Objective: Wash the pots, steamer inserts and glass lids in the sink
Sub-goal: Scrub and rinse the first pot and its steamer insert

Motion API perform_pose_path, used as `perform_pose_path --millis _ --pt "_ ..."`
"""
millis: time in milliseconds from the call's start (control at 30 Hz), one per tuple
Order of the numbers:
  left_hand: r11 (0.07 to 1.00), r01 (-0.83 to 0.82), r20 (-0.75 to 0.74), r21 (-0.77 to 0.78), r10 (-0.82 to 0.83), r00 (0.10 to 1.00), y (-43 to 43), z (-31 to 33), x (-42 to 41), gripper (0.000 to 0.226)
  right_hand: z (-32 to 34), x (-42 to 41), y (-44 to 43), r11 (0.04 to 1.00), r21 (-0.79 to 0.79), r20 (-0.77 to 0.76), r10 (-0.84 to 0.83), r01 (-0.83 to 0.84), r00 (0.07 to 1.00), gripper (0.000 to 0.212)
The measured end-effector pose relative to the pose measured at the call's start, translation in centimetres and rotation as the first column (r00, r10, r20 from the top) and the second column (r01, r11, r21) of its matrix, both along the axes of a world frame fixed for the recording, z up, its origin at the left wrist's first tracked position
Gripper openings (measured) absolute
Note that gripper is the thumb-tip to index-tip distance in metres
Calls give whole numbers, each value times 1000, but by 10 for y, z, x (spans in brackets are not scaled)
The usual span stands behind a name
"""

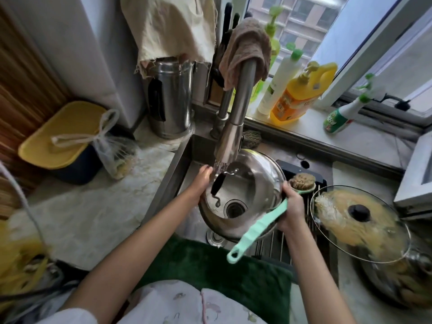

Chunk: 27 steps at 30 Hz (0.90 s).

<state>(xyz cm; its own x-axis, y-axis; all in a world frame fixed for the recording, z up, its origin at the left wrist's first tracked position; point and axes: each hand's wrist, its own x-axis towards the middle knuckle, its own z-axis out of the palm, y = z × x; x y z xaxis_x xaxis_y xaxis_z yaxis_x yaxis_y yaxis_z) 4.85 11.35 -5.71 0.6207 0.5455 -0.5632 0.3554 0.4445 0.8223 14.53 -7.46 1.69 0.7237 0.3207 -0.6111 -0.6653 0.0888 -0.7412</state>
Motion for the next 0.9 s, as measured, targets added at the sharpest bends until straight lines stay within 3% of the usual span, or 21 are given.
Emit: perform_pose_path --millis 100,167,333,400,467,533,633,700,800,900 --pt "994 -56 -14 -94 55 998 10 -6 2 61 -6 -1 25 993 -68 139 110 -102 984 17" --pt "992 -85 -6 -88 85 996 13 1 3 62 -5 -1 36 973 -153 270 208 -172 940 15" --pt "976 -73 -2 207 75 997 -24 33 1 61 -8 -14 51 886 -310 415 453 -345 789 25" --pt "921 -61 -56 385 89 994 -59 34 2 68 -17 -25 53 859 -351 425 502 -373 754 31" --pt "862 -119 -49 492 164 985 -77 26 5 60 -26 -33 52 857 -364 417 500 -364 759 29" --pt "851 -265 35 454 280 959 -65 20 8 59 -27 -39 50 893 -308 393 434 -329 810 28" --pt "841 -491 55 228 492 869 -38 28 13 55 -25 -42 51 907 -290 391 403 -305 827 30" --pt "854 -400 39 332 412 911 -49 32 15 53 -26 -42 52 906 -293 416 407 -304 813 32" --pt "741 -221 118 634 190 975 -83 31 9 52 -28 -38 52 894 -312 466 439 -321 768 29" --pt "720 -29 136 693 -91 987 -69 15 -17 48 -29 -34 51 866 -344 479 494 -363 725 34"
